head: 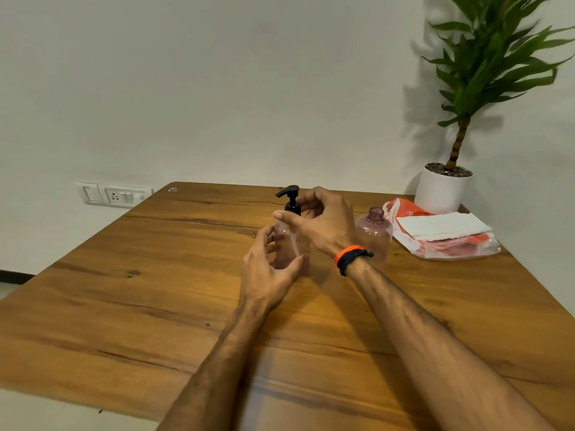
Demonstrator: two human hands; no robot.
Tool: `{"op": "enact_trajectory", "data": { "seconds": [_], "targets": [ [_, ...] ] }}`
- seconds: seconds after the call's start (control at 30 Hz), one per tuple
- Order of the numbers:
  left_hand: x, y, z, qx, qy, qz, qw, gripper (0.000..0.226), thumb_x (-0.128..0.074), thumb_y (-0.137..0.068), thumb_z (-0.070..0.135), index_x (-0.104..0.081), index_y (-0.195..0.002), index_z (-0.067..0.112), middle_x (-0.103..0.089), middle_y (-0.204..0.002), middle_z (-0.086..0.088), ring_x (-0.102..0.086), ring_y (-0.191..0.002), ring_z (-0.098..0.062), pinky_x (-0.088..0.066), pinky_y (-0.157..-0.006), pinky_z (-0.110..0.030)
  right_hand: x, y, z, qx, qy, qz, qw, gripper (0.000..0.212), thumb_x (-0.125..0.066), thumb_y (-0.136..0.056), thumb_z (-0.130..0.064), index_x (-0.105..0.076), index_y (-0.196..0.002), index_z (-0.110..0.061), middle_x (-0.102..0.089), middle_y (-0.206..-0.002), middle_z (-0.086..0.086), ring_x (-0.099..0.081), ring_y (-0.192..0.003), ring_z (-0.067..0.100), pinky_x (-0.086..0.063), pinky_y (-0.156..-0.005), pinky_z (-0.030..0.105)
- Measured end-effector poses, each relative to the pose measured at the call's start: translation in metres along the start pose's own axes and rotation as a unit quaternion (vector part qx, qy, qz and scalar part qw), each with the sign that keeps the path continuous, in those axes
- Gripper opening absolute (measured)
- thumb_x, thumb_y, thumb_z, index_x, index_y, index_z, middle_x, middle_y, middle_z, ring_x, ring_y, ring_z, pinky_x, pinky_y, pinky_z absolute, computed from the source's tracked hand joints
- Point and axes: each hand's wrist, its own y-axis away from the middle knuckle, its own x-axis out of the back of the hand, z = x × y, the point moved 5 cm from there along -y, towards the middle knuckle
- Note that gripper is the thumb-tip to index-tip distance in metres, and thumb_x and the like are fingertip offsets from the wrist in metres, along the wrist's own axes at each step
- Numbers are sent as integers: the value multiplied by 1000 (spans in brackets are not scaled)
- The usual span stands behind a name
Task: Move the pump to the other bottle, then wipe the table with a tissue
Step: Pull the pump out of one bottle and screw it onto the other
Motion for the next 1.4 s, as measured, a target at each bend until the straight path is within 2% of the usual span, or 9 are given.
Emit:
{"op": "enact_trajectory", "data": {
  "seconds": [0.17, 0.37, 0.53, 0.63, 0.73, 0.83, 1.0, 1.2, 1.4],
  "targets": [
    [0, -2, -5, 5, 17, -8, 1000, 84, -84, -64, 43, -43, -137, 30, -62, -124, 7, -62, -108, -3, -58, -85, -25, -5, -9, 12, 1, -33, -10, 999, 42, -86, -52, -57, -61, -73, -31, -65, -66, -17, -58, -63, -16, -43, -50, 3],
    [1, -3, -3, -6, 11, -10, 1000, 79, -85, -64, 44, -46, -132, 33, -63, -118, 11, -63, -103, -1, -56, -74, -14, -4, -15, 13, 34, -65, -62, 995, 30, -88, -57, -45, -66, -72, -31, -68, -67, -16, -62, -63, -9, -47, -54, 7],
    [2, -3, -3, -6, 8, -14, 1000, 77, -84, -64, 43, -46, -131, 36, -61, -118, 14, -63, -101, 2, -55, -72, -12, -3, -20, 11, 51, -59, -151, 985, 27, -83, -72, -27, -75, -96, -18, -75, -90, -7, -71, -85, 12, -57, -72, 20],
    [3, -3, -4, -2, 5, -14, 1000, 77, -84, -65, 41, -46, -132, 35, -62, -120, 11, -63, -104, -3, -58, -76, -18, -4, -18, 8, 52, -36, -156, 986, 27, -79, -75, -34, -74, -98, -22, -75, -91, -6, -69, -85, 19, -59, -77, 33],
    [1, -2, -5, -1, 3, -19, 1000, 80, -83, -66, 43, -44, -135, 34, -61, -123, 10, -63, -105, -3, -58, -78, -20, -5, -15, 5, 38, 0, -114, 993, 49, -79, -58, -62, -68, -92, -28, -68, -83, -14, -61, -70, 4, -51, -60, 15],
    [2, -2, -4, 0, 0, -19, 1000, 81, -83, -65, 46, -43, -135, 35, -60, -124, 13, -62, -105, -1, -58, -78, -19, -3, -16, 7, 13, -20, -85, 996, 43, -85, -56, -54, -66, -84, -27, -66, -75, -16, -56, -62, -3, -44, -54, 6],
    [2, -2, -3, 0, -2, -16, 1000, 78, -83, -64, 47, -44, -131, 39, -60, -120, 14, -63, -102, -2, -56, -71, -13, -4, -17, 9, -12, -95, -160, 982, 27, -83, -72, -24, -73, -97, -21, -75, -94, -6, -70, -91, 19, -58, -85, 35],
    [1, -2, -3, -4, 5, -19, 1000, 80, -83, -65, 45, -44, -134, 34, -62, -124, 9, -64, -106, -5, -59, -79, -24, -4, -15, 11, -42, -73, -110, 990, 46, -87, -56, -50, -67, -90, -26, -69, -88, -11, -62, -80, 3, -51, -69, 19],
    [2, -1, 0, -3, 5, -16, 1000, 76, -83, -64, 45, -45, -129, 42, -61, -117, 18, -63, -101, 3, -54, -69, -10, -4, -19, 7, -39, -105, -175, 978, 30, -84, -71, -19, -72, -98, -15, -75, -96, -2, -71, -91, 12, -58, -87, 37]
  ]
}}
